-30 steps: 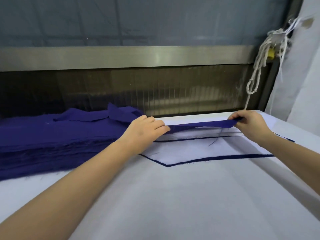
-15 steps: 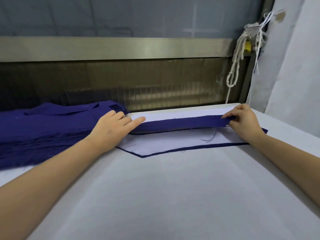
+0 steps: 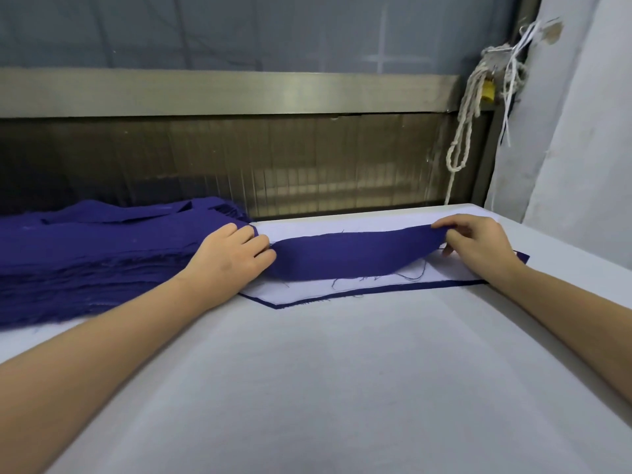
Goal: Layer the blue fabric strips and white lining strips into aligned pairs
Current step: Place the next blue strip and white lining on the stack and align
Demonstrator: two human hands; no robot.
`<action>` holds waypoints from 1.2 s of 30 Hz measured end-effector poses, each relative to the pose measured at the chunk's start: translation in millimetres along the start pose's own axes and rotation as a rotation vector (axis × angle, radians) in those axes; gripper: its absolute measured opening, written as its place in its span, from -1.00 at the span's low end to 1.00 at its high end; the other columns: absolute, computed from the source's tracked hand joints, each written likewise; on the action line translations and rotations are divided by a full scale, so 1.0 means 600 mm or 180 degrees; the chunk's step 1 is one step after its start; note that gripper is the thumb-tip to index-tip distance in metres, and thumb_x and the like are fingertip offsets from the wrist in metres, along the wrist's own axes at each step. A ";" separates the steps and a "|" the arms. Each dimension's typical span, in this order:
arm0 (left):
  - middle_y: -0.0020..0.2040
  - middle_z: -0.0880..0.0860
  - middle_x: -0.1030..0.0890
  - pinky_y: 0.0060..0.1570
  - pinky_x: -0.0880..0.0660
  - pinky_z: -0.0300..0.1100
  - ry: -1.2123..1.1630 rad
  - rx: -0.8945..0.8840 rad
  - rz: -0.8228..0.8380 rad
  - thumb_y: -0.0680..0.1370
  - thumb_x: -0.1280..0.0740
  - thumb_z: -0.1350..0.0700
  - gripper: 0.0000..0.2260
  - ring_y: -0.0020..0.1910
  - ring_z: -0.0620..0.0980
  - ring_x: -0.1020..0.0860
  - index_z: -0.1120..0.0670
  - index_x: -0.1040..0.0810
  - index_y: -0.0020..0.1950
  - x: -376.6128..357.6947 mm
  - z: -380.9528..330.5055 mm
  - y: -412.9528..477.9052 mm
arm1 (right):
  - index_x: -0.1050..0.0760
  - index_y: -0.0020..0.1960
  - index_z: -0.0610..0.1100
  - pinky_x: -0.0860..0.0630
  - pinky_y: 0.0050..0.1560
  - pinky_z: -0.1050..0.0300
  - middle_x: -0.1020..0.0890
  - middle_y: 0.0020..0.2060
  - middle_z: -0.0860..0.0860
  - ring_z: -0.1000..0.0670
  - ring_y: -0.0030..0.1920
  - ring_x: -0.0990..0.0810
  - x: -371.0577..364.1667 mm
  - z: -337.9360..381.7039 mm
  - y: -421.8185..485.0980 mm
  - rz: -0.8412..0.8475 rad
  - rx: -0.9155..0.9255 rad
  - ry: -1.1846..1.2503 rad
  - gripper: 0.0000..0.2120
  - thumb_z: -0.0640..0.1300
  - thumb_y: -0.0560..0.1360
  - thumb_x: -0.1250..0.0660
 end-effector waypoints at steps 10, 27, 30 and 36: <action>-0.29 0.10 -0.58 -0.44 -0.38 -0.15 0.0260 0.0140 -0.0134 0.27 -0.41 0.44 -0.77 -0.42 0.08 -0.46 0.18 -0.63 -0.17 0.008 0.021 -0.001 | -0.56 -0.20 -0.11 -0.44 -0.40 0.44 -0.60 -0.30 -0.01 0.14 -0.40 -0.53 0.000 -0.018 0.003 0.0015 -0.0248 0.0495 -0.86 -0.26 0.51 -0.30; -0.22 0.12 -0.63 -0.33 -0.41 -0.12 0.0209 0.0311 -0.0299 0.43 -0.12 0.33 -0.69 -0.35 0.12 -0.54 0.19 -0.67 -0.11 0.033 0.050 -0.040 | -0.59 -0.10 -0.12 -0.44 -0.29 0.25 -0.57 -0.15 -0.10 -0.04 -0.36 -0.46 0.037 -0.059 0.017 -0.0463 -0.0619 0.0205 -0.67 -0.37 0.52 -0.09; -0.18 0.13 -0.64 -0.32 -0.42 -0.12 0.0084 0.0348 -0.0307 0.40 -0.20 0.33 -0.71 -0.32 0.13 -0.57 0.19 -0.68 -0.05 0.040 0.047 -0.045 | -0.60 -0.10 -0.15 -0.49 -0.13 0.07 -0.57 -0.13 -0.11 -0.10 -0.22 -0.49 0.044 -0.061 0.016 -0.0509 -0.0658 0.0239 -0.68 -0.36 0.52 -0.09; -0.20 0.14 -0.62 -0.39 -0.41 -0.13 -0.0306 0.0350 -0.0127 0.43 -0.10 0.19 -0.65 -0.40 0.10 -0.55 0.20 -0.68 -0.06 0.043 0.030 -0.049 | -0.64 -0.17 -0.10 -0.45 -0.11 0.06 -0.58 -0.22 -0.04 -0.07 -0.17 -0.49 0.072 -0.067 0.005 -0.0647 -0.0744 -0.0097 -0.77 -0.25 0.47 -0.21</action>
Point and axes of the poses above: each hand's wrist, its own y-axis towards the middle knuckle, its own x-axis out of the back of the hand, z = x × y, the point moved 7 cm from there along y, towards the middle knuckle
